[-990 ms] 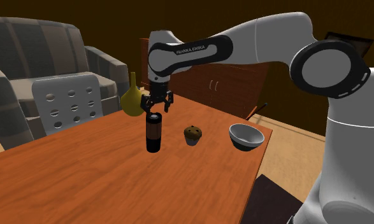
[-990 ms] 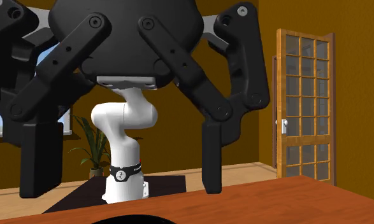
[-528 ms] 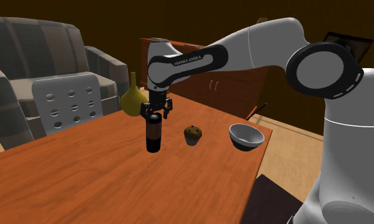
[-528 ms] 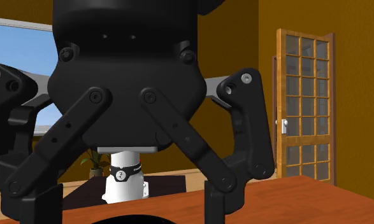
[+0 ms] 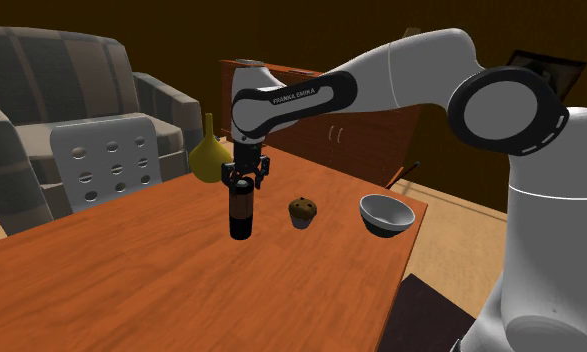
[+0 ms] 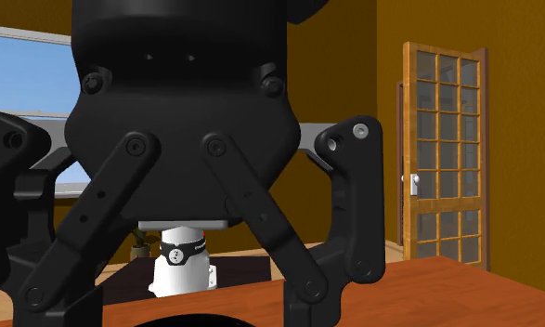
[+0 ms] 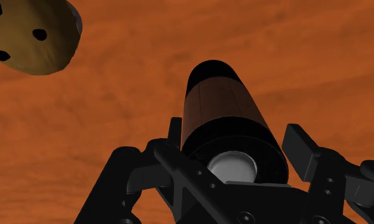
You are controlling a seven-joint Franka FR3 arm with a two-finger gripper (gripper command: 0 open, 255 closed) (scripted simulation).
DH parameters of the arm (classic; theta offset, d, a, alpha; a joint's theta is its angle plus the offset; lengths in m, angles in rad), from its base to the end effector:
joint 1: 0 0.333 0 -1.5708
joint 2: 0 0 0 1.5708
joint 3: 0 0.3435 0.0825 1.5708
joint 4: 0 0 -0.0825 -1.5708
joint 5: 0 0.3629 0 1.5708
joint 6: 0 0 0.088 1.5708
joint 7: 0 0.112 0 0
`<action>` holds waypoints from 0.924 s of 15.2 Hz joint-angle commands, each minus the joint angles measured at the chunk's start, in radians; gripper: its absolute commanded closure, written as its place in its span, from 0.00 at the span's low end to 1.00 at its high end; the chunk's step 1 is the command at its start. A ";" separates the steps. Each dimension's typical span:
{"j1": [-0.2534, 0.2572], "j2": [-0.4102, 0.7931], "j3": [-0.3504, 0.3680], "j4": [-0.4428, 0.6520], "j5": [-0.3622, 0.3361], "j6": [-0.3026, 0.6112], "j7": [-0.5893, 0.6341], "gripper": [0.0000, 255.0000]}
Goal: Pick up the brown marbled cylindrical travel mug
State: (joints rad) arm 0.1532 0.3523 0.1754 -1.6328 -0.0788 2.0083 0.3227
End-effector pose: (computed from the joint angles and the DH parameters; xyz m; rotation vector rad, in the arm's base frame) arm 0.6226 0.1922 0.4494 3.1391 0.0421 0.0491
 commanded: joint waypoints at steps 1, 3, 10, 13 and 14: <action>0.000 0.001 0.000 -0.001 0.000 0.000 0.000 1.00; 0.000 0.000 0.000 -0.004 0.000 0.002 0.001 1.00; 0.000 -0.020 0.002 0.062 0.006 -0.084 -0.004 1.00; 0.001 -0.026 0.003 0.095 0.007 -0.122 -0.005 1.00; 0.001 -0.027 0.003 0.107 0.008 -0.135 -0.006 1.00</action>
State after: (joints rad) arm 0.1536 0.3260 0.1784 -1.5414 -0.0713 1.8883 0.3166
